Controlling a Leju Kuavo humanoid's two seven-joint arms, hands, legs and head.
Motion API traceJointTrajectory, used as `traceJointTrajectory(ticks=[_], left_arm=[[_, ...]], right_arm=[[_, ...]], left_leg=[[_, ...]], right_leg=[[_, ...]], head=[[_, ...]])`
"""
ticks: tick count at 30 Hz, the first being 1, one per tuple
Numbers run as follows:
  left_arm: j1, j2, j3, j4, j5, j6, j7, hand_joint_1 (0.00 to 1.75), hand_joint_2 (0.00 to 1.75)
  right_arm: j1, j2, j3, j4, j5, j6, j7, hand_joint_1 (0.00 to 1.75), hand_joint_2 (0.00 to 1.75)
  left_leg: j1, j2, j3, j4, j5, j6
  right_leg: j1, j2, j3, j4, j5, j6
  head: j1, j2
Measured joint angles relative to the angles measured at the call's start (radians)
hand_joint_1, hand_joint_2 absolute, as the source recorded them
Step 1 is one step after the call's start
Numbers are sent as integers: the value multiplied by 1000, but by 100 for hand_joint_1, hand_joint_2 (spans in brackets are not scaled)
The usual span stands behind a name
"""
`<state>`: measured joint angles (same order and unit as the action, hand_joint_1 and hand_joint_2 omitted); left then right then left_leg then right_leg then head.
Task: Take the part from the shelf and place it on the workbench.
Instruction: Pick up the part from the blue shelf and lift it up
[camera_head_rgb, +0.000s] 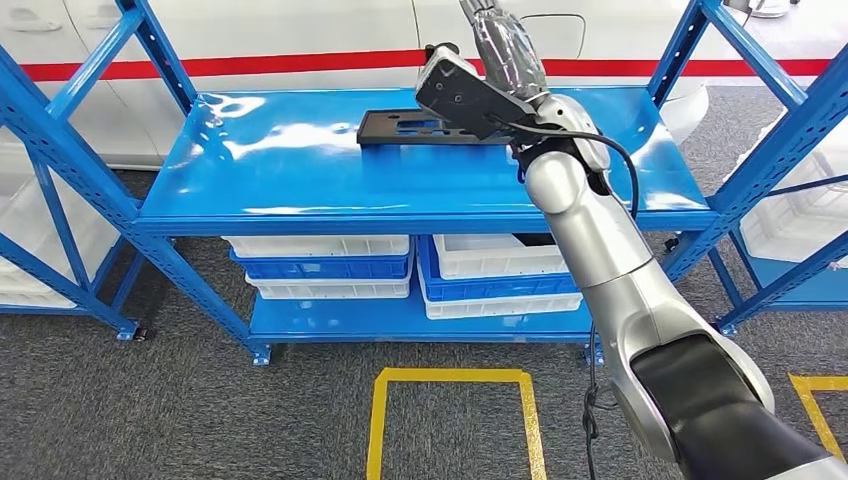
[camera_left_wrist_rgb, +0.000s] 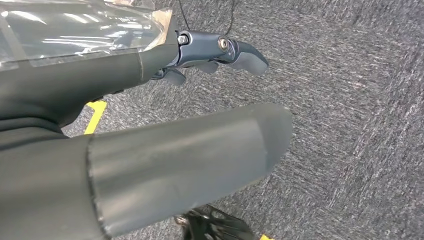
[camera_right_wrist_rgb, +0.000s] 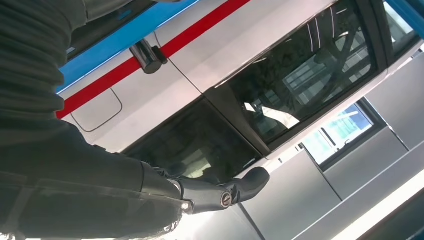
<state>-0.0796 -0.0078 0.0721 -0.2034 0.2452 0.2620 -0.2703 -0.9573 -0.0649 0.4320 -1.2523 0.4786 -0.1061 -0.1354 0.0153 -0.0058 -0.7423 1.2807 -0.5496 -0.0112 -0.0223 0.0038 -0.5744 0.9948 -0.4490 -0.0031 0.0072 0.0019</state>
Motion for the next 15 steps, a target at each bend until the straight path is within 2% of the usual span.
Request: traceJointTrajectory(ticks=[1, 2, 3, 4, 5, 8, 10, 11, 13, 14, 15], left_arm=[[1, 1, 0, 0, -1, -1, 1, 0, 0], [1, 2, 0, 0, -2, -4, 1, 0, 0], [1, 3, 0, 1, -3, -7, 2, 0, 0], [1, 4, 0, 1, -3, -10, 2, 0, 0], [1, 4, 0, 2, -4, -13, 3, 0, 0], [2, 5, 0, 2, -5, -19, 5, 0, 0], [4, 5, 0, 2, -5, -21, 5, 0, 0], [4, 5, 0, 2, -5, -22, 5, 0, 0], [4, 6, 0, 2, -5, -27, 6, 0, 0], [5, 6, 0, 2, -5, -28, 6, 0, 0], [7, 6, 0, 2, -5, -30, 6, 0, 0]], right_arm=[[0, 0, 1, 2, 0, 0, 0, 0, 175], [-2, 1, 1, 4, 0, 0, 0, 0, 175], [-4, 1, 1, 6, -1, 0, 0, 0, 175], [-8, 2, 1, 8, -2, 0, -1, 0, 175], [-11, 3, 2, 10, -3, 0, -2, 0, 175], [-19, 7, 3, 18, -10, 0, -7, 0, 175], [-26, 9, 3, 23, -15, 0, -10, 0, 175], [-29, 10, 3, 26, -17, -1, -11, 0, 175], [-32, 11, 5, 37, -20, -1, -14, 0, 175], [-32, 11, 6, 45, -22, -1, -16, 0, 175], [-33, 11, 8, 52, -24, -1, -17, 0, 175]], left_leg=[[2, 1, 8, -43, 41, 1], [3, 2, 32, -112, 90, 3], [2, 3, 60, -178, 125, 4], [0, 3, 85, -232, 144, 8], [-3, 3, 100, -261, 148, 12], [-8, 2, 114, -276, 136, 29], [-7, 2, 126, -286, 135, 44], [-6, 2, 131, -290, 133, 51], [-8, 1, 139, -291, 125, 60], [-8, 0, 144, -291, 120, 62], [-9, -2, 150, -290, 115, 62]], right_leg=[[0, 1, 8, 0, -6, 2], [-1, 2, 18, 0, -13, 5], [2, 2, 25, 0, -20, 10], [4, 3, 30, 0, -26, 15], [6, 3, 31, -1, -29, 20], [10, 2, 31, -5, -37, 36], [11, 0, 9, 40, -58, 40], [11, -1, -23, 97, -79, 37], [12, -1, -109, 242, -119, 32], [12, -1, -144, 293, -127, 33], [12, -1, -160, 303, -116, 39]], head=[[0, 0], [0, 0], [0, 0], [0, 0], [0, 0], [1, 0], [2, 0], [2, 0], [2, 0], [2, 0], [2, 0]])
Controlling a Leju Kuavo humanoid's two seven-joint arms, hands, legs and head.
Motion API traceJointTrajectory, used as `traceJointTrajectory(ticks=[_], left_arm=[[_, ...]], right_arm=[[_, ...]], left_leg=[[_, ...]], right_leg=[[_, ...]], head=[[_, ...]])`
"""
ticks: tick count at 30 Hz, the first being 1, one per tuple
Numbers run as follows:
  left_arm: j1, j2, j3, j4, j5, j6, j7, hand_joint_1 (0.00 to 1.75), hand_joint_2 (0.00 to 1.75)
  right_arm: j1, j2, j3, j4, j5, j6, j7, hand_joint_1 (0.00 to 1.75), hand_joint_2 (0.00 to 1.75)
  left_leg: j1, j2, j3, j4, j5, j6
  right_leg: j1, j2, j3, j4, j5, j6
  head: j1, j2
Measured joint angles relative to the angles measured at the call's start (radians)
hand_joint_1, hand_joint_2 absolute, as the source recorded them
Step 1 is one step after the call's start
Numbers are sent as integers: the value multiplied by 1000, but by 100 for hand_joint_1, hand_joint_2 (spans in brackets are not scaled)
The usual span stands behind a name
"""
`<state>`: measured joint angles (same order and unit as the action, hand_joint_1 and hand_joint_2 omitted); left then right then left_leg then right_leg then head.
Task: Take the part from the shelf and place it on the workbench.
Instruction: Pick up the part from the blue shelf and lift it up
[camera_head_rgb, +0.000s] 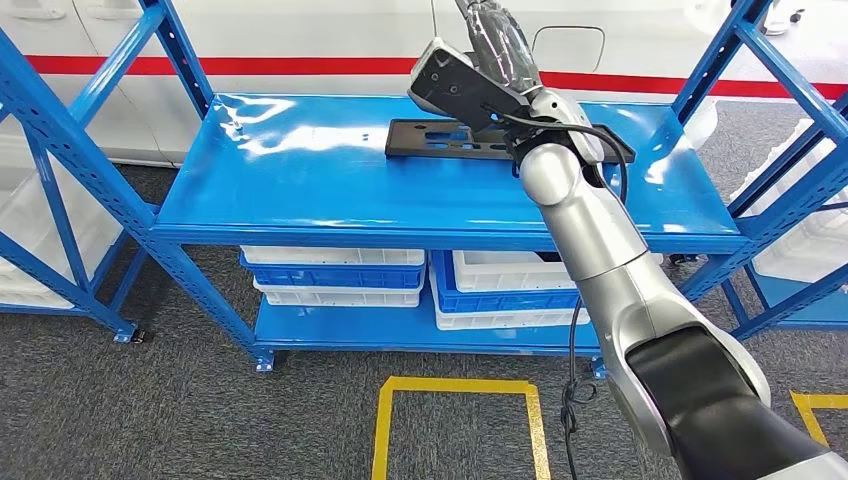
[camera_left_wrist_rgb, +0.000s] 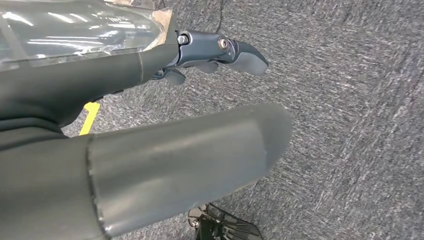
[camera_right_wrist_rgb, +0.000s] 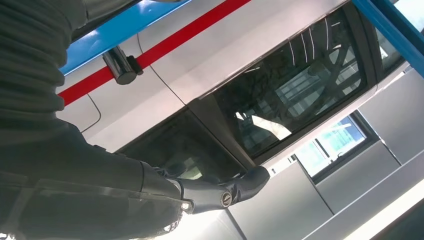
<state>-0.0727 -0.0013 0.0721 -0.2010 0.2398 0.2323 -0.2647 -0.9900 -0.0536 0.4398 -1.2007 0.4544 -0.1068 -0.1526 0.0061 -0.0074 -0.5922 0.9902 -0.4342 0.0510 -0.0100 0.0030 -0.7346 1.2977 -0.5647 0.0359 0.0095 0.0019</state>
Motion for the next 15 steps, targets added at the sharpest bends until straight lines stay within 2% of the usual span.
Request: traceJointTrajectory(ticks=[1, 3, 5, 6, 8, 10, 11, 13, 14, 15], left_arm=[[2, 0, 0, 0, 0, -1, 0, 0, 0], [4, 0, 0, 0, 0, -1, 0, 0, 0], [4, 0, 0, 1, -3, -2, 0, 0, 0], [4, 0, 0, 1, -5, -2, -1, 0, 0], [5, 2, 0, 1, -12, -2, -3, 0, 0], [5, 3, 0, 1, -18, -2, -6, 0, 0], [5, 4, 0, 1, -19, -2, -7, 0, 0], [5, 7, 0, 1, -21, -3, -8, 0, 0], [6, 8, 0, 2, -21, -3, -8, 0, 0], [7, 8, 0, 2, -21, -3, -8, 0, 0]], right_arm=[[-1, 0, 2, 6, -2, 0, -2, 0, 175], [-8, 1, 4, 14, -4, 0, -4, 0, 175], [-17, 3, 6, 22, -7, -2, -6, 0, 175], [-21, 4, 7, 26, -11, -6, -7, 0, 175], [-30, 6, 7, 39, -28, -20, -11, 0, 175], [-44, 7, 4, 57, -47, -35, -19, 0, 175], [-50, 7, 2, 68, -54, -40, -24, 0, 175], [-55, 7, 1, 91, -63, -48, -34, 0, 175], [-54, 7, 1, 102, -65, -50, -38, 0, 175], [-52, 7, 1, 112, -65, -52, -41, 0, 175]], left_leg=[[-1, -2, 8, 0, -6, -1], [-2, -5, 24, 1, -19, -7], [-6, -7, 33, 4, -33, -16], [-7, -7, 35, 5, -39, -22], [-5, -6, 35, 6, -47, -32], [0, -2, 20, 39, -66, -44], [3, 0, -3, 83, -85, -51], [7, 2, -78, 216, -130, -62], [8, 3, -118, 271, -140, -66], [9, 3, -144, 296, -133, -68]], right_leg=[[0, 0, 3, -27, 25, 8], [-1, -2, 55, -171, 103, 20], [-1, -4, 101, -280, 153, 14], [0, -4, 110, -299, 159, 6], [-2, -2, 113, -301, 156, -10], [-7, 0, 122, -304, 152, -26], [-10, 0, 128, -306, 149, -33], [-9, 0, 138, -306, 140, -43], [-9, 1, 143, -306, 136, -45], [-8, 2, 149, -306, 130, -45]], head=[[0, 0], [0, 0], [0, 0], [-1, 0], [-1, 0], [-2, 0], [-2, 0], [-2, 0], [-2, 0], [-2, 0]])
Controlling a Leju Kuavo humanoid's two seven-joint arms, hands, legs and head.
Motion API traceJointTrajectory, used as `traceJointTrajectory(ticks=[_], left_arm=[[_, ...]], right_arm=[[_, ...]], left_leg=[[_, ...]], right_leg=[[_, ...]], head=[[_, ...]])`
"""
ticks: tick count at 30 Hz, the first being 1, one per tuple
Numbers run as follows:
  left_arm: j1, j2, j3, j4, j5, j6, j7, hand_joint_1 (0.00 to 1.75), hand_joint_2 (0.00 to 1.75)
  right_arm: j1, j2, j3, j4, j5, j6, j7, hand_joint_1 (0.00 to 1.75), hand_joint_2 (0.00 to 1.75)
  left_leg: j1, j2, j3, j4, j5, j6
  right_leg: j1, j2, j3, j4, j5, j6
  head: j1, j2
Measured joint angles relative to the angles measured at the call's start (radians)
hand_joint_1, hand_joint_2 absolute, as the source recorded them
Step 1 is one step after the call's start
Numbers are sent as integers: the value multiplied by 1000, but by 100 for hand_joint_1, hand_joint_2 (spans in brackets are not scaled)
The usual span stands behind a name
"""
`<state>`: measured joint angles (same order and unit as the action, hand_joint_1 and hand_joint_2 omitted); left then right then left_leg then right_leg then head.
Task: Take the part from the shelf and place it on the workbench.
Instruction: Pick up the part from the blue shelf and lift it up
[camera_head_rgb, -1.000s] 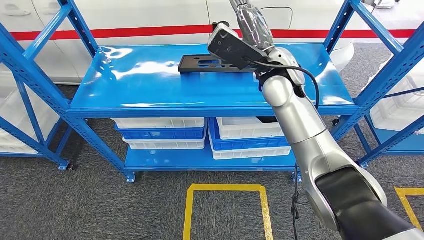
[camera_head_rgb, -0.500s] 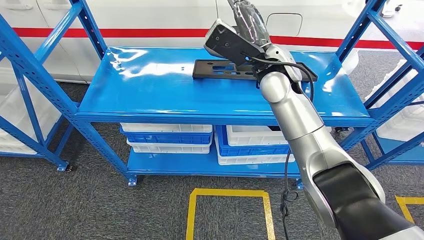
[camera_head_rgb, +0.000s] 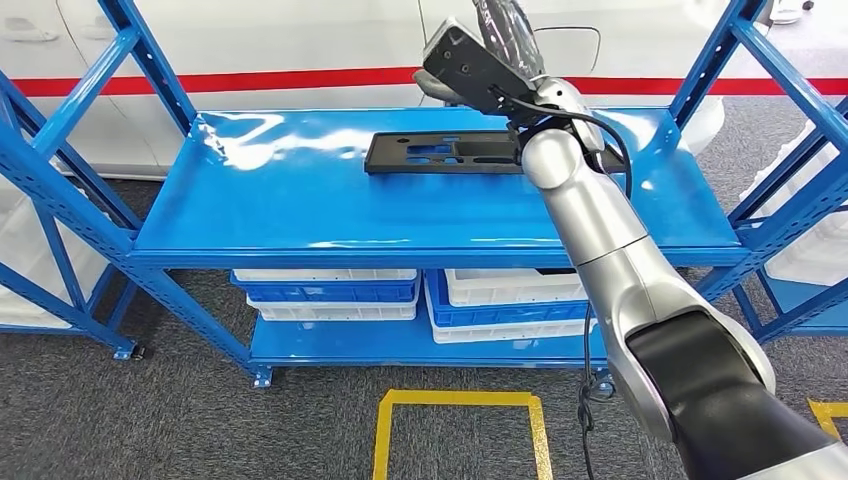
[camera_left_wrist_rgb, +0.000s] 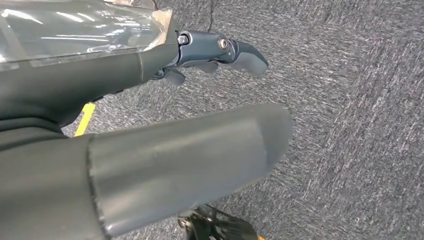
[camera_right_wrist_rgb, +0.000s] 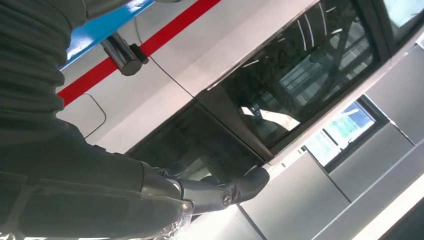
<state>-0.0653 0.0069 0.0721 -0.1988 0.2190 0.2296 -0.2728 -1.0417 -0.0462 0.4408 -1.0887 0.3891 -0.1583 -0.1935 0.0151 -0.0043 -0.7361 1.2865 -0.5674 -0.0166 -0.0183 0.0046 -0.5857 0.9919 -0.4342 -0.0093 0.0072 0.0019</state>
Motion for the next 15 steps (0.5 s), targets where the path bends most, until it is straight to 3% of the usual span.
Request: traceJointTrajectory(ticks=[1, 2, 4, 5, 10, 12, 14, 15], left_arm=[[1, 0, 0, 1, 0, 0, 0, 0, 0], [2, 1, 0, 1, 0, 0, 0, 0, 0], [1, 4, 0, 2, 0, 0, 0, 0, 0], [1, 5, 0, 2, 0, -1, 0, 0, 0], [2, 5, 0, 3, 2, -9, 0, 0, 0], [2, 5, 0, 3, 3, -11, 0, 0, 0], [2, 6, 0, 3, 4, -11, 0, 0, 0], [3, 6, 0, 3, 5, -11, 0, 0, 0]], right_arm=[[2, 0, 0, 8, 0, -1, -2, 0, 175], [2, 0, 0, 14, 0, -1, -4, 0, 175], [0, 0, -1, 23, 0, -3, -6, 0, 175], [-2, 0, -1, 26, 0, -5, -7, 0, 175], [-11, 5, -4, 47, -3, -16, -27, 0, 175], [-19, 7, -7, 58, -7, -20, -34, 0, 175], [-22, 9, -7, 73, -11, -22, -39, 0, 175], [-21, 9, -7, 82, -13, -23, -42, 0, 175]], left_leg=[[1, 0, -7, -15, 28, 0], [2, 1, 7, -67, 71, 2], [0, 2, 63, -208, 149, 11], [-2, 2, 86, -255, 166, 16], [-11, 1, 121, -294, 157, 49], [-8, 2, 136, -304, 155, 63], [-9, 0, 144, -305, 146, 70], [-9, -1, 149, -305, 141, 70]], right_leg=[[0, 1, 7, 0, -6, 2], [0, 3, 16, 0, -12, 4], [2, 5, 32, 0, -26, 12], [5, 5, 36, 0, -31, 17], [10, 4, 34, 17, -55, 42], [9, 2, -20, 117, -91, 38], [8, 2, -109, 259, -127, 36], [8, 2, -140, 298, -128, 40]], head=[[0, 0], [0, 0], [0, 0], [1, 0], [1, 0], [2, 0], [2, 0], [2, 0]])
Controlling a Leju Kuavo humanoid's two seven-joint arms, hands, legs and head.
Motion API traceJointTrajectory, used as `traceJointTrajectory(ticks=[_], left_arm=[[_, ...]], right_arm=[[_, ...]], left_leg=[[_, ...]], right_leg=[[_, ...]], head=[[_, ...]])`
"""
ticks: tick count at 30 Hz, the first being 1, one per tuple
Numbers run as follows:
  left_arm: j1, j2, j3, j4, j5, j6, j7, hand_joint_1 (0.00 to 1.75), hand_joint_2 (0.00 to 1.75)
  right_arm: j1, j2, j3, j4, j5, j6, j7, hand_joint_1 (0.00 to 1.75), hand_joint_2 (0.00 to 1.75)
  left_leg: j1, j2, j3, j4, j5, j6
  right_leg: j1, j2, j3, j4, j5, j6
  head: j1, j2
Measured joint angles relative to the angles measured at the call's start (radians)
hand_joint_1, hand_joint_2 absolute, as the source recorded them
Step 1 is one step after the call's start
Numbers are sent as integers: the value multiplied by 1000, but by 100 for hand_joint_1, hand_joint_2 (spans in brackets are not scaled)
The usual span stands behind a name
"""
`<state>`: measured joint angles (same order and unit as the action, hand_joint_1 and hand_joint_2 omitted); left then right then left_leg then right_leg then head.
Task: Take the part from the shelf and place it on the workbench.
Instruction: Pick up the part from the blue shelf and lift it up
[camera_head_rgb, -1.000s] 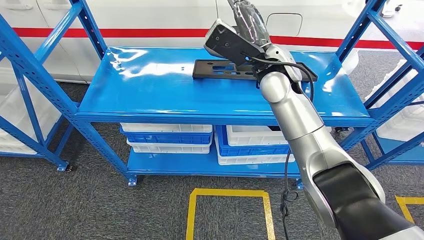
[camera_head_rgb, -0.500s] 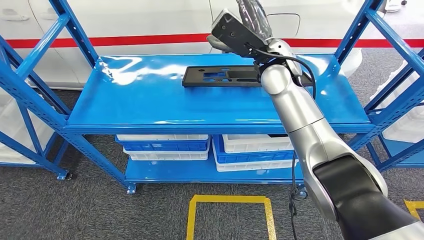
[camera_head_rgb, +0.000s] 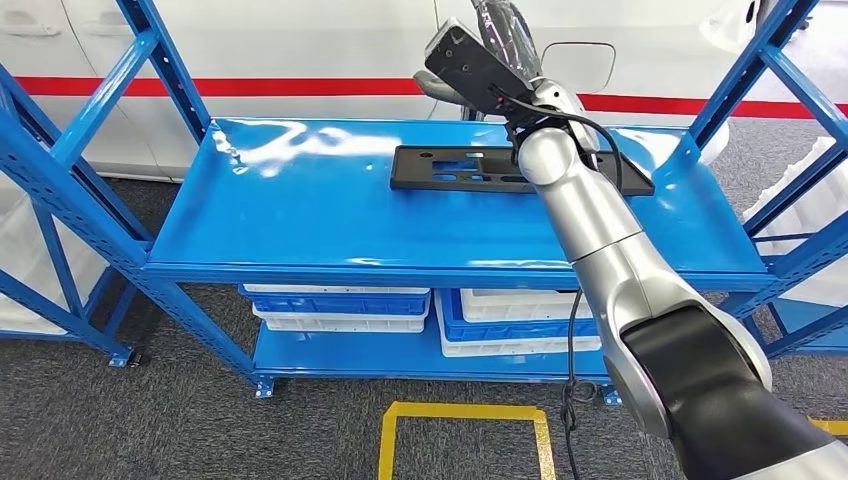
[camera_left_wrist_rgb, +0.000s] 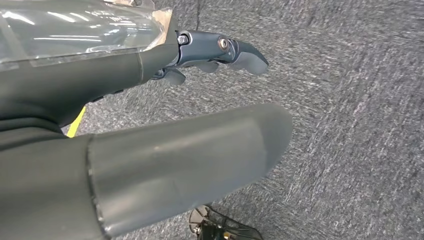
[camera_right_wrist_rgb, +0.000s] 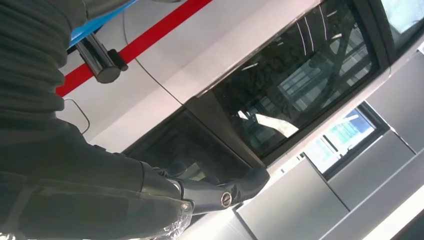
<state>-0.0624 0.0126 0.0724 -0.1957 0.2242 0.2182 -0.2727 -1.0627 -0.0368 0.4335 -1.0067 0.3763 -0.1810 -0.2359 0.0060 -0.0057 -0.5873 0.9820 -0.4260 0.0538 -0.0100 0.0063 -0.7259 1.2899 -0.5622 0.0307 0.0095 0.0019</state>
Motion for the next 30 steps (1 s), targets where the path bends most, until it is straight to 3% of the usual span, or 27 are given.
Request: traceJointTrajectory(ticks=[1, 2, 4, 5, 7, 9, 11, 14, 15, 16, 17, 19, 20, 21, 24, 26, 27, 30], left_arm=[[2, 0, 0, 0, 1, -1, 0, 0, 0], [3, 0, 0, 0, 2, -2, 0, 0, 0], [6, -1, 0, 0, 3, -6, 0, 0, 0], [6, 0, 0, 0, 3, -7, -1, 0, 0], [6, 1, 0, 0, 2, -7, -2, 0, 0], [6, 1, 0, 0, 2, -7, -3, 0, 0], [6, 2, 1, 0, 2, -8, -3, 0, 0], [7, 3, 1, 0, 0, -8, -4, 0, 0], [8, 2, 1, 0, -1, -8, -4, 0, 0], [9, 2, 0, 0, -3, -8, -4, 0, 0], [10, 2, 0, 0, -3, -9, -4, 0, 0], [9, 3, 0, 0, -4, -12, -3, 0, 0], [9, 4, 0, 1, -4, -15, -2, 0, 0], [8, 5, 0, 1, -4, -17, -2, 0, 0], [6, 6, 0, 0, -5, -18, 0, 0, 0], [6, 5, 0, 0, -5, -19, 0, 0, 0], [6, 5, 0, 0, -5, -20, 0, 0, 0], [4, 5, 0, 0, -8, -21, 2, 0, 0]], right_arm=[[1, 1, 0, 8, -2, -2, -4, 0, 175], [1, 2, 0, 14, -3, -4, -9, 0, 175], [-4, 6, 0, 25, -6, -9, -20, 0, 175], [-7, 8, 0, 30, -7, -11, -25, 0, 175], [-12, 12, 1, 41, -7, -15, -30, 0, 175], [-15, 16, 0, 48, -7, -16, -32, 0, 175], [-21, 21, 0, 52, -7, -17, -34, 0, 175], [-22, 27, 2, 58, -7, -19, -34, 0, 175], [-20, 27, 3, 61, -7, -20, -34, 0, 175], [-18, 27, 3, 64, -7, -20, -34, 0, 175], [-17, 27, 3, 66, -7, -21, -35, 0, 175], [-18, 27, 3, 68, -7, -23, -36, 0, 175], [-19, 26, 3, 69, -7, -24, -36, 0, 175], [-21, 26, 3, 69, -7, -25, -36, 0, 175], [-23, 25, 3, 71, -7, -28, -37, 0, 175], [-25, 23, 2, 71, -8, -29, -37, 0, 175], [-26, 22, 1, 71, -9, -29, -37, 0, 175], [-18, 15, 1, 71, -14, -30, -37, 0, 175]], left_leg=[[0, -2, 6, 0, -6, -1], [0, -3, 15, 1, -12, -3], [-2, -5, 30, 2, -27, -11], [-5, -5, 36, 4, -35, -16], [-8, -5, 42, 6, -49, -27], [-3, -3, 45, 9, -60, -39], [3, -1, 22, 58, -86, -50], [7, 1, -93, 250, -152, -65], [7, 2, -128, 293, -154, -67], [8, 2, -144, 297, -136, -66], [8, 2, -141, 262, -99, -64], [6, 2, -90, 124, -9, -54], [4, 2, -63, 66, 16, -48], [1, 2, -45, 31, 26, -42], [-4, 3, -28, 12, 18, -27], [-1, 3, -14, -2, 18, -15], [1, 4, -6, -7, 17, -10], [1, 2, 6, -7, 5, -2]], right_leg=[[-1, 0, -12, -2, 16, 7], [-2, -1, -1, -49, 49, 16], [-4, -5, 56, -198, 126, 30], [-4, -6, 81, -255, 152, 27], [-2, -7, 102, -297, 165, 9], [-5, -4, 106, -297, 161, -10], [-10, -2, 116, -300, 155, -26], [-9, 0, 132, -300, 141, -42], [-9, 0, 137, -300, 136, -43], [-8, 1, 144, -300, 130, -42], [-8, 2, 152, -300, 124, -40], [-6, 3, 171, -301, 110, -35], [-3, 4, 177, -301, 104, -31], [-1, 4, 180, -301, 99, -26], [0, 5, 181, -302, 90, -10], [0, 2, 164, -266, 73, -6], [0, 1, 136, -215, 56, -7], [-2, 1, 12, -20, 7, -6]], head=[[0, 0], [0, 0], [0, 0], [0, 0], [-2, 0], [-2, 0], [-3, 0], [-4, 0], [-4, 0], [-4, 0], [-4, 0], [-4, 0], [-3, 0], [-3, 0], [-3, 0], [-2, 0], [-1, 0], [-1, 0]])
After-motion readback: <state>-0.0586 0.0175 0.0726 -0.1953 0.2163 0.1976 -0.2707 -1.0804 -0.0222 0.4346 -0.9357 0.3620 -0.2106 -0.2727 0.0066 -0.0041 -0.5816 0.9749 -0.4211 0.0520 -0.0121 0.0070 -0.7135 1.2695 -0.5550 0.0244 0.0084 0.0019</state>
